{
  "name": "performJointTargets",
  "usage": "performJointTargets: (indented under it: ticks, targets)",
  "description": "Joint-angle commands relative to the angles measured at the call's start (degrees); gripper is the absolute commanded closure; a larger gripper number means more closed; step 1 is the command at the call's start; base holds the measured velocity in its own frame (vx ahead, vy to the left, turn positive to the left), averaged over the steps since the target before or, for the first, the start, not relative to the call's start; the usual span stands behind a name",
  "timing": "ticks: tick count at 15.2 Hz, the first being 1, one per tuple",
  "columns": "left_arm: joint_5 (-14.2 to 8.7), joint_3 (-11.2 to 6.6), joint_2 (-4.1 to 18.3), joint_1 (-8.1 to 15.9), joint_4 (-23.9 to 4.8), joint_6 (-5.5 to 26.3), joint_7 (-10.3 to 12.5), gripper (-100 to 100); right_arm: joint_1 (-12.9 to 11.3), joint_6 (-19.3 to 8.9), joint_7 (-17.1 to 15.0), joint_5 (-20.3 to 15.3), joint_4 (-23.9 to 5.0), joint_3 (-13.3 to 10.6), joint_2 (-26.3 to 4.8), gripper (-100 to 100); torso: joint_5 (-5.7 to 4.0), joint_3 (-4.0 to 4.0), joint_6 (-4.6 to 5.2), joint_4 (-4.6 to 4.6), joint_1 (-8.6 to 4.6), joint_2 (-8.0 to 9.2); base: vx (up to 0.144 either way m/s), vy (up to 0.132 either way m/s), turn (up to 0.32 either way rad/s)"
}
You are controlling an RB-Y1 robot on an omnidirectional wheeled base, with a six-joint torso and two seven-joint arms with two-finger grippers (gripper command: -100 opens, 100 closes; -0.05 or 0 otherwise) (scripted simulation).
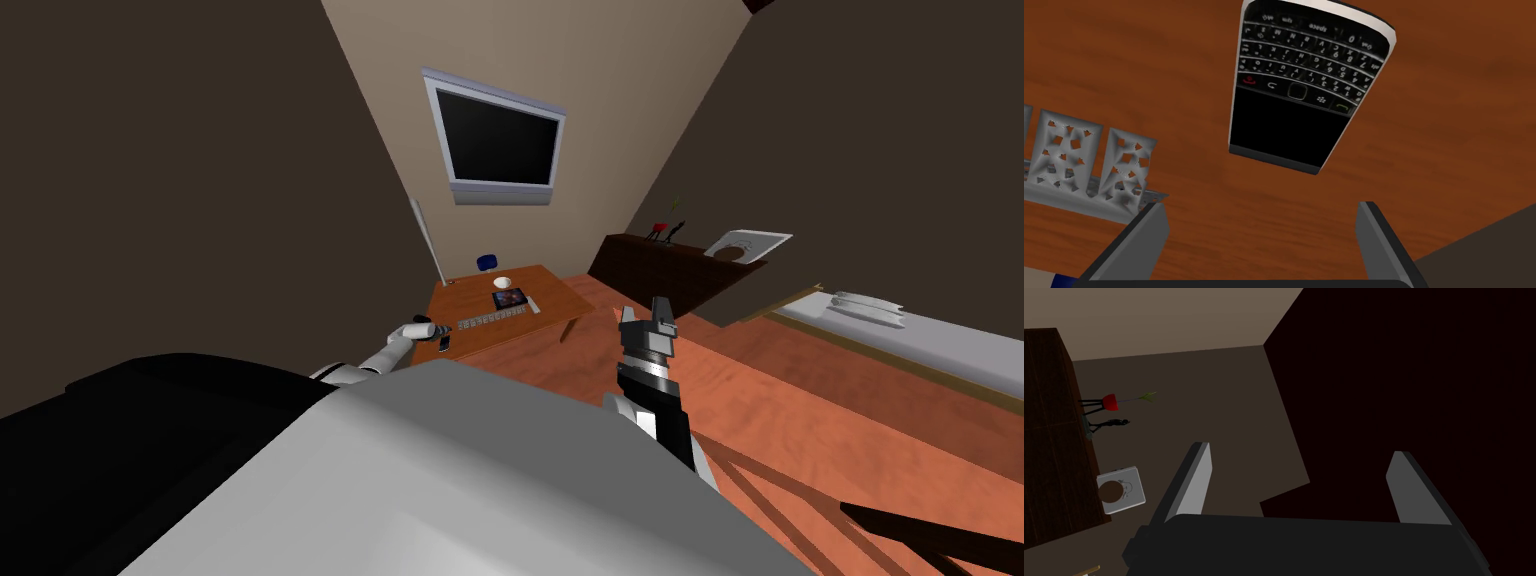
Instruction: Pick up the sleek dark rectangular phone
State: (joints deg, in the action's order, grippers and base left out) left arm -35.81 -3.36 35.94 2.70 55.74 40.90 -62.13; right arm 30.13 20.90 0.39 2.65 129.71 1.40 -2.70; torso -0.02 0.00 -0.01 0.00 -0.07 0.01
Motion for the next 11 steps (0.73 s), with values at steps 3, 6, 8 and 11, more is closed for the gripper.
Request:
performJointTargets:
  ticks: [3, 6, 8, 11]
  targets:
    - [-0.86, 0.06, 0.63, 0.47, -2.35, 2.82, -2.5, -100, 0.0, 0.0, 0.0, 0.0, 0.0, 0.0, 0.0, 0, -0.01, 0.01, -0.01, 0.0, -0.01, 0.01, 0.01, -0.019, -0.078]
    - [-2.18, 0.2, 1.38, 1.26, -5.68, 5.89, -5.72, -100, 0.0, 0.0, 0.0, 0.0, 0.0, 0.0, 0.0, 0, 0.0, 0.01, 0.0, 0.0, 0.01, 0.01, 0.009, -0.017, -0.081]
    - [-2.71, 0.26, 1.64, 1.56, -7.02, 7.11, -7.0, -100, 0.0, 0.0, 0.0, 0.0, 0.0, 0.0, 0.0, 0, -0.01, 0.0, 0.01, 0.01, -0.01, 0.0, 0.014, -0.021, -0.121]
    - [-3.46, 0.35, 1.99, 1.98, -8.95, 8.86, -8.86, -100, 0.0, 0.0, 0.0, 0.0, 0.0, 0.0, 0.0, 0, 0.0, 0.01, -0.02, 0.0, 0.03, 0.02, 0.008, -0.012, -0.041]
